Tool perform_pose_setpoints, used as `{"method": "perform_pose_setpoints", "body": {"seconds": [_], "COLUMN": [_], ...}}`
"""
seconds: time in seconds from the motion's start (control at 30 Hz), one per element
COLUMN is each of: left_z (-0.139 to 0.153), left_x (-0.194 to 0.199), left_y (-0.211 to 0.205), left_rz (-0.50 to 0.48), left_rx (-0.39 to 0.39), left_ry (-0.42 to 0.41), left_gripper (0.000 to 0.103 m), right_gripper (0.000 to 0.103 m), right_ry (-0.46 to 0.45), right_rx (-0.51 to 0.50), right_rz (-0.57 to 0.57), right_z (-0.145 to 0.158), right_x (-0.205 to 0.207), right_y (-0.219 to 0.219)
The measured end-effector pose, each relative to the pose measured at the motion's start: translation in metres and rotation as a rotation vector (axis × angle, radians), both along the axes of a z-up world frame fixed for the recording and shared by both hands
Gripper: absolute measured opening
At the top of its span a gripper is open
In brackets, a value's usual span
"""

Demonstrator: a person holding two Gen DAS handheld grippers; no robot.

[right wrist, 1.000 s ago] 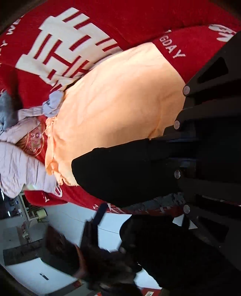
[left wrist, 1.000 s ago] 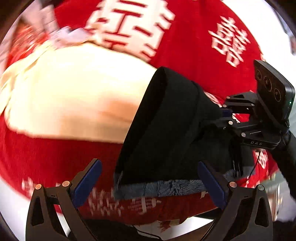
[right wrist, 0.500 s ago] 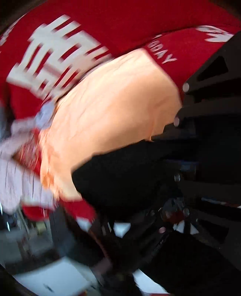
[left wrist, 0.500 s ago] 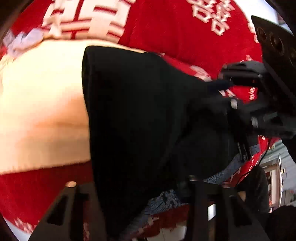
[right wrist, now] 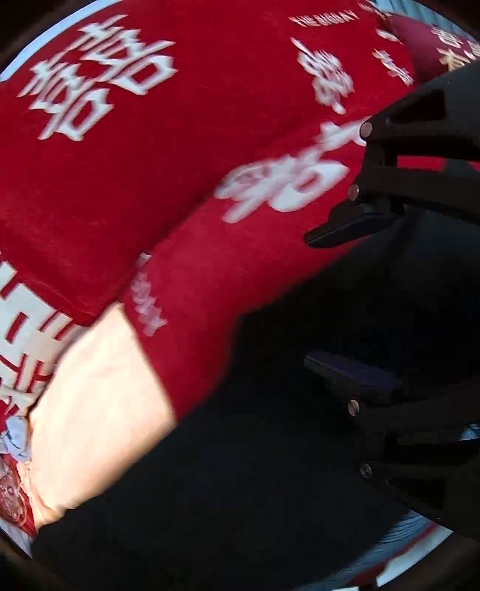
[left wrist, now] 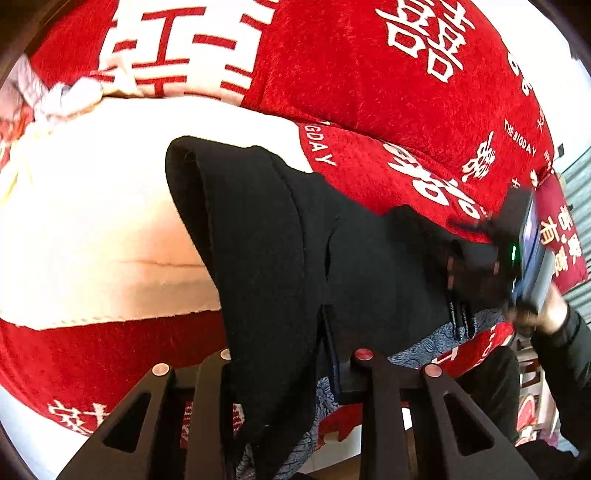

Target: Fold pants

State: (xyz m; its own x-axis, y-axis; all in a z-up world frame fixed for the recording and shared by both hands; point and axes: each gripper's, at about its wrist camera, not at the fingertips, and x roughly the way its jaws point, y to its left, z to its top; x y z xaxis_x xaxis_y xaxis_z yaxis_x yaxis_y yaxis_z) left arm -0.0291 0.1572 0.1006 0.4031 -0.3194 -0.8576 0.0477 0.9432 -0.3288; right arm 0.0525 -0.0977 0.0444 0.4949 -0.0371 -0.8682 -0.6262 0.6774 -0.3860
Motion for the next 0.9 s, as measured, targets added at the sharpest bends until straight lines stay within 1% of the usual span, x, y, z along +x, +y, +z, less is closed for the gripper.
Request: {"method": "perform_pose_setpoints", "body": {"seconds": [0.03, 0.07, 0.1, 0.13, 0.17, 0.2, 0.23, 0.27, 0.33, 0.37, 0.4, 0.43, 0.47, 0.5, 0.53, 0.57, 0.6, 0.63, 0.7, 0.77, 0.8, 0.87, 0.9], "left_z": [0.003, 0.004, 0.003, 0.004, 0.005, 0.007, 0.009, 0.012, 0.023, 0.027, 0.035, 0.039, 0.046, 0.050, 0.055, 0.059, 0.062, 0.066, 0.073, 0.083, 0.088, 0.098, 0.101], "left_x": [0.001, 0.001, 0.002, 0.001, 0.001, 0.001, 0.000, 0.000, -0.002, -0.003, -0.004, -0.005, -0.006, -0.006, -0.007, -0.007, -0.007, -0.007, -0.006, -0.003, -0.004, -0.001, -0.001], "left_y": [-0.005, -0.008, -0.014, -0.017, -0.019, -0.020, -0.023, -0.026, -0.031, -0.033, -0.038, -0.042, -0.048, -0.055, -0.062, -0.070, -0.077, -0.086, -0.100, -0.121, -0.127, -0.154, -0.167], "left_rz": [-0.002, 0.000, 0.004, 0.010, 0.013, 0.014, 0.013, 0.011, 0.003, -0.002, -0.009, -0.014, -0.025, -0.034, -0.044, -0.055, -0.063, -0.077, -0.096, -0.126, -0.140, -0.182, -0.201], "left_rx": [0.026, 0.038, 0.046, 0.054, 0.060, 0.068, 0.076, 0.086, 0.097, 0.098, 0.104, 0.109, 0.121, 0.131, 0.145, 0.163, 0.175, 0.188, 0.196, 0.193, 0.190, 0.183, 0.182], "left_ry": [0.004, 0.011, 0.017, 0.024, 0.028, 0.030, 0.033, 0.034, 0.022, 0.014, 0.003, -0.004, -0.013, -0.018, -0.021, -0.023, -0.024, -0.028, -0.033, -0.042, -0.049, -0.063, -0.068], "left_gripper": [0.026, 0.026, 0.026, 0.026, 0.026, 0.026, 0.025, 0.024, 0.023, 0.023, 0.023, 0.023, 0.023, 0.023, 0.023, 0.023, 0.023, 0.023, 0.023, 0.023, 0.023, 0.023, 0.023], "right_gripper": [0.063, 0.063, 0.064, 0.062, 0.057, 0.057, 0.057, 0.057, 0.058, 0.062, 0.067, 0.073, 0.081, 0.082, 0.082, 0.082, 0.082, 0.082, 0.082, 0.082, 0.082, 0.083, 0.083], "right_ry": [0.042, 0.022, -0.024, 0.029, 0.058, 0.052, 0.082, 0.125, 0.197, 0.254, 0.303, 0.354, 0.325, 0.297, 0.288, 0.289, 0.287, 0.265, 0.213, 0.176, 0.163, 0.147, 0.142], "right_rx": [0.011, 0.003, 0.006, 0.042, 0.071, 0.088, 0.118, 0.161, 0.288, 0.350, 0.370, 0.358, 0.348, 0.309, 0.256, 0.250, 0.284, 0.326, 0.372, 0.401, 0.417, 0.457, 0.461], "right_rz": [0.020, 0.044, 0.082, 0.142, 0.181, 0.209, 0.222, 0.209, 0.122, 0.076, 0.054, 0.046, 0.090, 0.150, 0.178, 0.178, 0.174, 0.163, 0.115, 0.033, -0.009, -0.076, -0.108], "right_z": [-0.007, -0.011, -0.010, -0.010, -0.008, -0.004, 0.000, 0.003, 0.010, 0.008, 0.001, -0.013, -0.015, -0.013, -0.011, -0.006, 0.003, 0.014, 0.029, 0.040, 0.045, 0.052, 0.054], "right_x": [-0.011, -0.029, -0.051, -0.071, -0.085, -0.094, -0.096, -0.090, -0.063, -0.045, -0.035, -0.026, -0.027, -0.033, -0.036, -0.036, -0.037, -0.039, -0.041, -0.042, -0.044, -0.048, -0.052], "right_y": [0.000, 0.001, 0.003, 0.004, 0.005, 0.005, 0.003, 0.001, -0.010, -0.014, -0.014, -0.011, -0.006, 0.002, 0.008, 0.007, 0.001, -0.009, -0.037, -0.073, -0.092, -0.130, -0.144]}}
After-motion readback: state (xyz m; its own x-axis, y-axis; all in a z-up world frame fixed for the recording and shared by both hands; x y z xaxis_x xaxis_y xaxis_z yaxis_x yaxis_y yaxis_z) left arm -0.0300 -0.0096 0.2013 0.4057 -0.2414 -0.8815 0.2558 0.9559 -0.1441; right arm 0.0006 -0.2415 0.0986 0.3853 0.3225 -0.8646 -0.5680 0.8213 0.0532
